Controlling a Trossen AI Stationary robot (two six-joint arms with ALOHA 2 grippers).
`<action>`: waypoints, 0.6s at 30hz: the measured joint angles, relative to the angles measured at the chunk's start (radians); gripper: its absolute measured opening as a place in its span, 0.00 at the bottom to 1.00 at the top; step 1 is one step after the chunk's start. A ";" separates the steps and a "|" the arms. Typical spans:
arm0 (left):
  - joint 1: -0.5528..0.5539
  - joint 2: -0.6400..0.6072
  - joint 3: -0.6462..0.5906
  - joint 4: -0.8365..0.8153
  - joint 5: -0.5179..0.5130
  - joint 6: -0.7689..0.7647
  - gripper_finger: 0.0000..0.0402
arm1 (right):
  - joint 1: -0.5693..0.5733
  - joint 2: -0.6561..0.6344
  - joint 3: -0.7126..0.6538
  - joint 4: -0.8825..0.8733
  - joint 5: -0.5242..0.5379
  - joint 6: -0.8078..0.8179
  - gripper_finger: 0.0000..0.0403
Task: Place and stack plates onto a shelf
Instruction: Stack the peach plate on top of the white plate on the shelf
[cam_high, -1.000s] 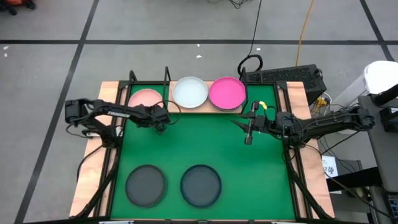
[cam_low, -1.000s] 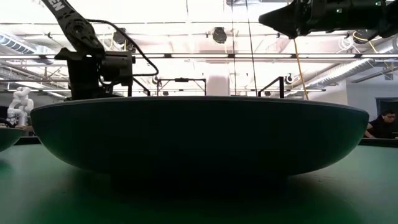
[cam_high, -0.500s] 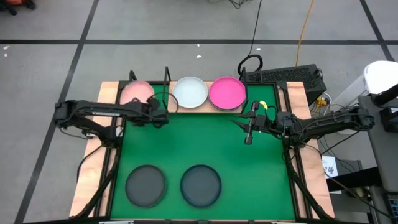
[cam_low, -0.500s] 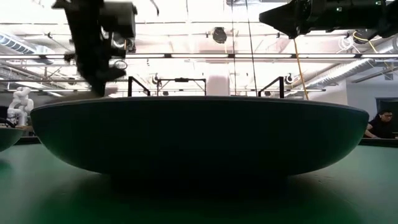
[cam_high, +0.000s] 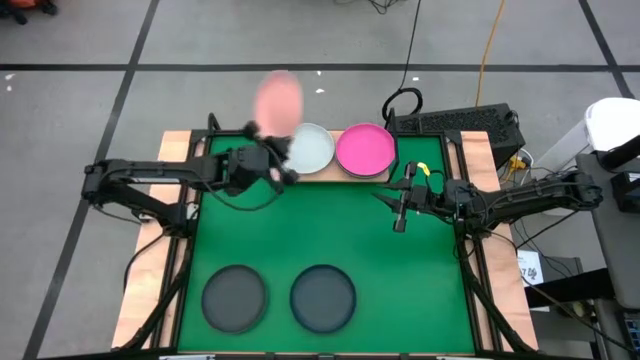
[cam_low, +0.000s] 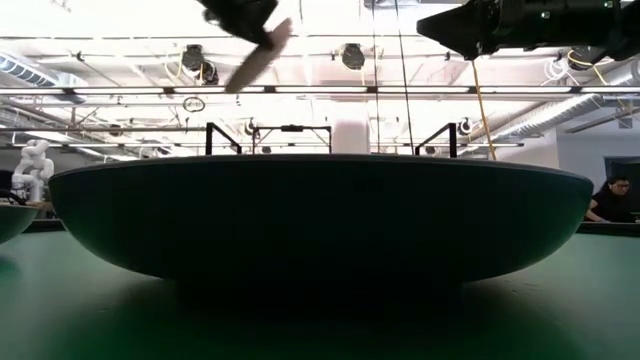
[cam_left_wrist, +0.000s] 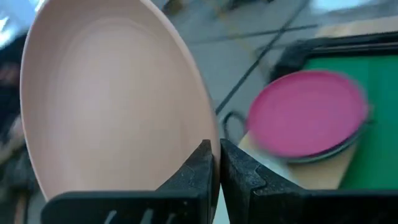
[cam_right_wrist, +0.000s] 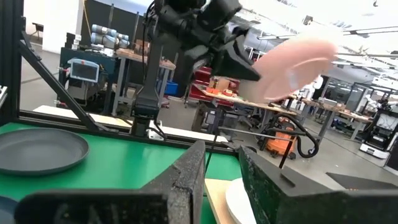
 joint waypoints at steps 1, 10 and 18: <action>0.004 0.017 -0.001 0.059 0.035 0.073 0.06 | 0.000 0.000 0.000 0.003 0.000 0.000 0.20; 0.115 0.250 0.078 0.019 0.195 0.244 0.07 | 0.000 -0.003 0.000 0.007 0.000 0.002 0.20; 0.181 0.372 0.091 -0.091 0.302 0.176 0.07 | 0.000 -0.003 0.000 0.007 0.000 0.002 0.20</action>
